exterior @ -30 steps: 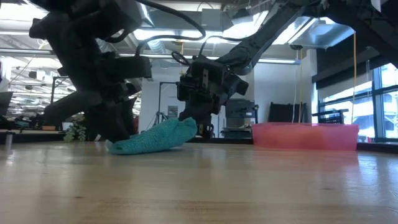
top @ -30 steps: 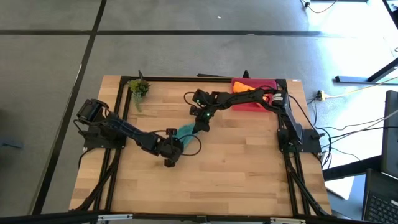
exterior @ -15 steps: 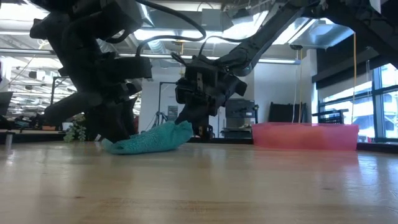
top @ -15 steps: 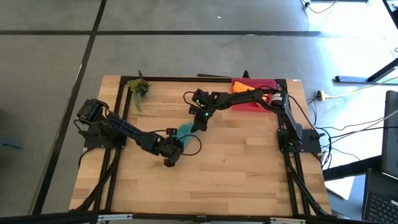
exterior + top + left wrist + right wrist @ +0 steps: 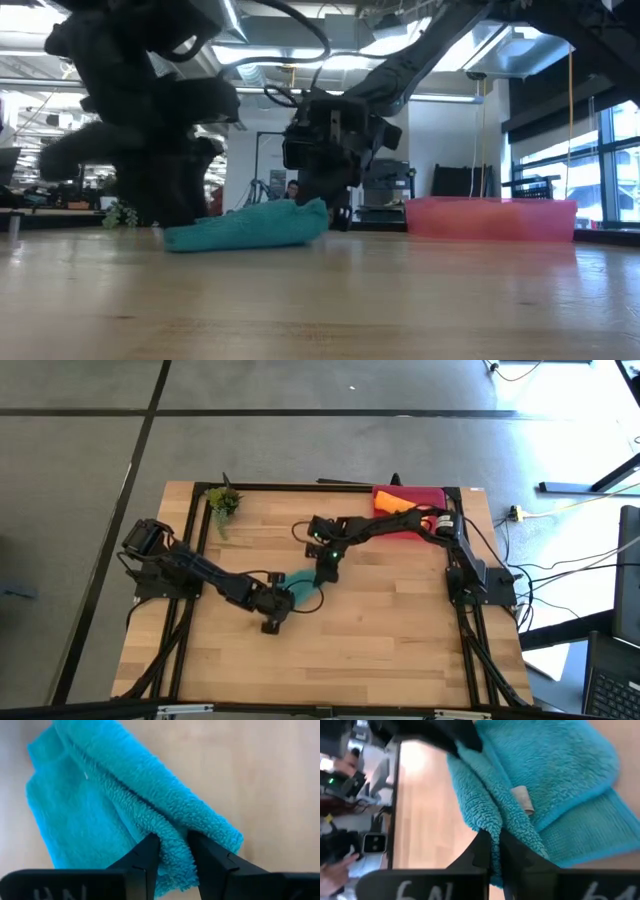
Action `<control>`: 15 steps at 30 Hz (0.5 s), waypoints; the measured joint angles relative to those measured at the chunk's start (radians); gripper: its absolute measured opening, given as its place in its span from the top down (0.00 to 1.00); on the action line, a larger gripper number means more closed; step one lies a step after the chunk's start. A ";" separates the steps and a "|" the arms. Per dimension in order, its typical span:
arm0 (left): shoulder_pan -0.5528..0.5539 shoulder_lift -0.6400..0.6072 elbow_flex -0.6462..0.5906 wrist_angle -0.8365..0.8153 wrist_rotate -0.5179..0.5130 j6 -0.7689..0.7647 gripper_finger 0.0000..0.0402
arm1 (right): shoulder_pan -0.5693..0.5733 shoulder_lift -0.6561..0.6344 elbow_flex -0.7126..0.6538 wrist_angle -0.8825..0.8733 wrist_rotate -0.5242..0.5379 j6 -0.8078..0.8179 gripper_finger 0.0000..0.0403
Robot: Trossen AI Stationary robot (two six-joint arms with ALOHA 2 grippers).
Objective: Roll microfiber towels into tight, uniform cylinder then place into a basket
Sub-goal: Roll the folded blue microfiber towel
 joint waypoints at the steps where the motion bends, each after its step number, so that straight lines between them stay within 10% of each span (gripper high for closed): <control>1: -0.004 0.000 0.000 0.000 0.018 -0.014 0.76 | 0.014 0.000 0.000 -0.001 -0.007 -0.001 0.96; 15: -0.103 0.004 -0.002 0.066 0.130 -0.046 0.78 | 0.136 -0.001 0.000 0.153 0.027 0.194 0.95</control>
